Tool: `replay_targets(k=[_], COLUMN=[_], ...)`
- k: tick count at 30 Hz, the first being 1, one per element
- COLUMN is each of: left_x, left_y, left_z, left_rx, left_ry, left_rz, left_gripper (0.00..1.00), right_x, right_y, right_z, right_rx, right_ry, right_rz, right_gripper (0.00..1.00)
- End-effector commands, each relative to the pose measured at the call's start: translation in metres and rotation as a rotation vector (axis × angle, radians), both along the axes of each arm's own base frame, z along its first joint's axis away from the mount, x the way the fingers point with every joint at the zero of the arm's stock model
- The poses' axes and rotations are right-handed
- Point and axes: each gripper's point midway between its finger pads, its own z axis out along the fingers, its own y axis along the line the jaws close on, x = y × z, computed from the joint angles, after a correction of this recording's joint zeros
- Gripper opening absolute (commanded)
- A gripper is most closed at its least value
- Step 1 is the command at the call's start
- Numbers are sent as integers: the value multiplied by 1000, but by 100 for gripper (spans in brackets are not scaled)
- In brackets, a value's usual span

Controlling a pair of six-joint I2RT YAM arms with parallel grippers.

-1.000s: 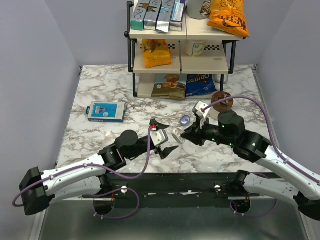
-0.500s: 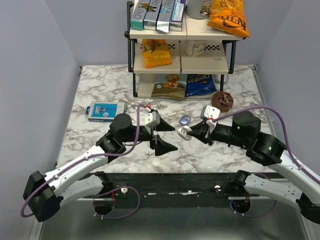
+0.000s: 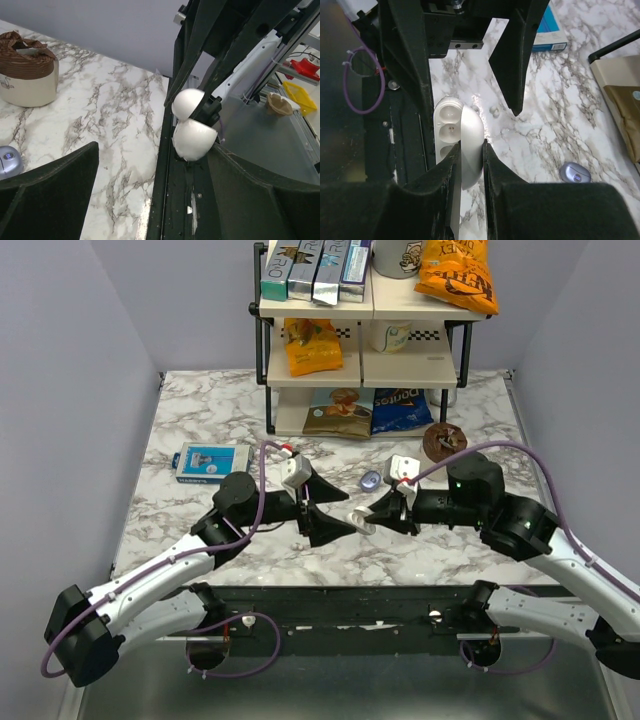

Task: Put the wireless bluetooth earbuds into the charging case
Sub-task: Open the charging case.

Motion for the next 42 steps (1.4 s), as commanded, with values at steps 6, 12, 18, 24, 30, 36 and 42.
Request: replay_targets(k=[6, 12, 18, 24, 30, 36, 42], left_x=[-12, -21, -27, -39, -44, -47, -48], left_y=[3, 2, -1, -7, -9, -11, -13], left_z=[-15, -22, -15, -12, -16, -21, -20], left_rx=[-28, -43, -61, -52, -33, -17, -20], left_ry=[-191, -260, -286, -276, -276, -268, -267], left_rz=[-1, -27, -48, -106, -127, -144, -150], left_gripper=[82, 77, 75, 71, 67, 61, 59], right_x=[-14, -19, -15, -6, -4, -4, -4], right_y=[13, 17, 19, 21, 23, 24, 26], right_z=[-4, -9, -14, -21, -21, -22, -23], right_rx=[-1, -18, -34, -49, -45, -41, -43], right_ry=[75, 94, 104, 103, 104, 110, 116], right_rz=[95, 127, 111, 68, 63, 65, 70], right_gripper=[1, 1, 1, 1, 1, 1, 1])
